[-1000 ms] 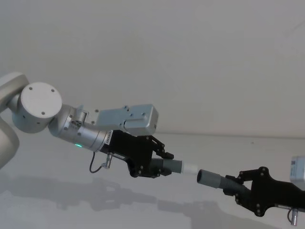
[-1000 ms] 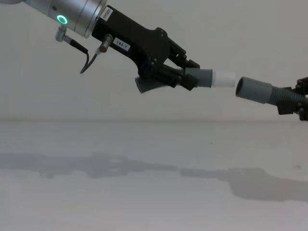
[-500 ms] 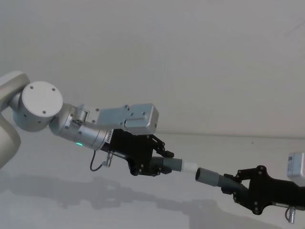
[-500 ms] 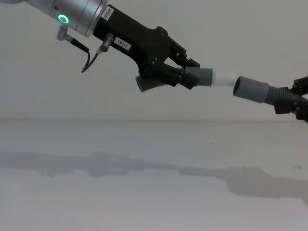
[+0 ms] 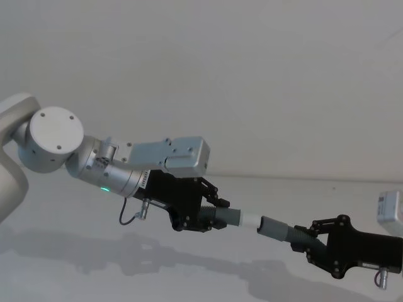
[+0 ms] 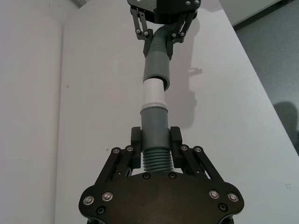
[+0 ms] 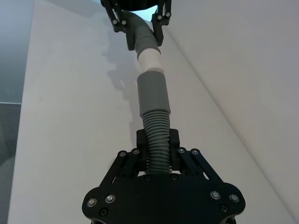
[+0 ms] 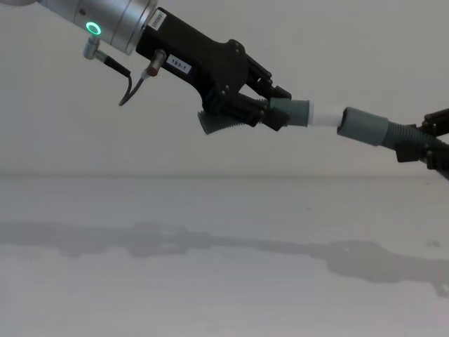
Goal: Use both hands to pick up one end of the pipe from the table, align the ends, and insert them.
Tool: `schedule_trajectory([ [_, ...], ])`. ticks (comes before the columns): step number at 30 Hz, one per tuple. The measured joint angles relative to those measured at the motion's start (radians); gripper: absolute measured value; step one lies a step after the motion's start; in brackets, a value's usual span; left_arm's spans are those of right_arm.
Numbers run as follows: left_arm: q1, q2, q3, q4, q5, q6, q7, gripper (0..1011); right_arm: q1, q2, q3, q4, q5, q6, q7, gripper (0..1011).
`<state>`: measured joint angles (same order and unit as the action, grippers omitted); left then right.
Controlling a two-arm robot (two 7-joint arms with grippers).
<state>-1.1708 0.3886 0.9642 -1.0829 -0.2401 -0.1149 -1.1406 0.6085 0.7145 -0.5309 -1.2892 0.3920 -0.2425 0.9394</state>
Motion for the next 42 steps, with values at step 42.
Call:
schedule_trajectory([
  [42,-0.032,-0.05,0.011,0.078,0.001,-0.053,-0.04,328,-0.005,0.027,-0.002,-0.044,0.028,-0.042,0.028,242],
])
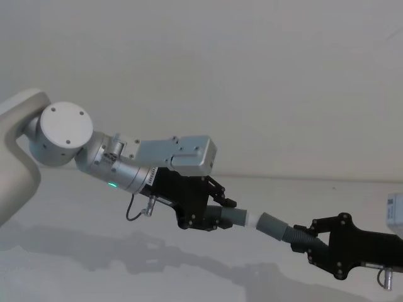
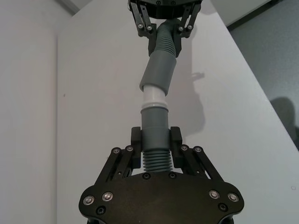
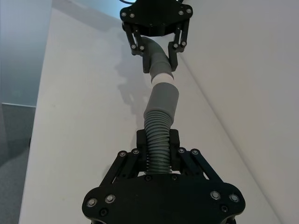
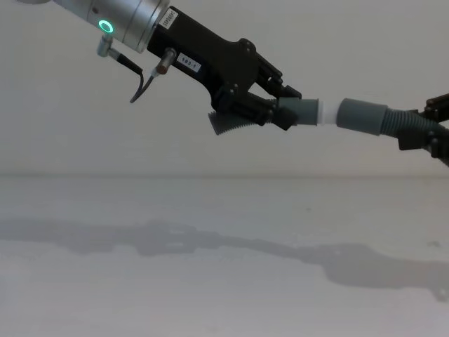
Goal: Use both hands to pick up one end of the pipe from the table, align the ends, and insert them.
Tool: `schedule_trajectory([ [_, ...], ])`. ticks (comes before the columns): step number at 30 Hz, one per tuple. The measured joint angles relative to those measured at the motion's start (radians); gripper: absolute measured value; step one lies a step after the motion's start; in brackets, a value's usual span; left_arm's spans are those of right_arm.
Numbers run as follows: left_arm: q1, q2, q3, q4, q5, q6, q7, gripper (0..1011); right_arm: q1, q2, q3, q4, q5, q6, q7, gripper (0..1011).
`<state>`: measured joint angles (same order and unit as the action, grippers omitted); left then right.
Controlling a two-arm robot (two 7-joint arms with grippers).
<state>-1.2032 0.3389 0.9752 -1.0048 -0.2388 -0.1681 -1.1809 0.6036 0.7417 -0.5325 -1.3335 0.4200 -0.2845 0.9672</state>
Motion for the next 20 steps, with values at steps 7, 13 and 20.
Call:
schedule_trajectory([
  [7,-0.005,-0.011,0.001,0.017,-0.008,-0.025,-0.014,328,-0.004,0.004,-0.001,-0.007,-0.007,-0.014,0.002,242],
  [13,-0.008,-0.018,0.001,0.028,-0.015,-0.04,-0.023,328,-0.007,0.005,-0.001,-0.012,-0.011,-0.024,0.004,242],
  [20,-0.01,-0.022,0.002,0.033,-0.018,-0.048,-0.028,328,-0.008,0.006,-0.002,-0.015,-0.013,-0.027,0.005,242],
])
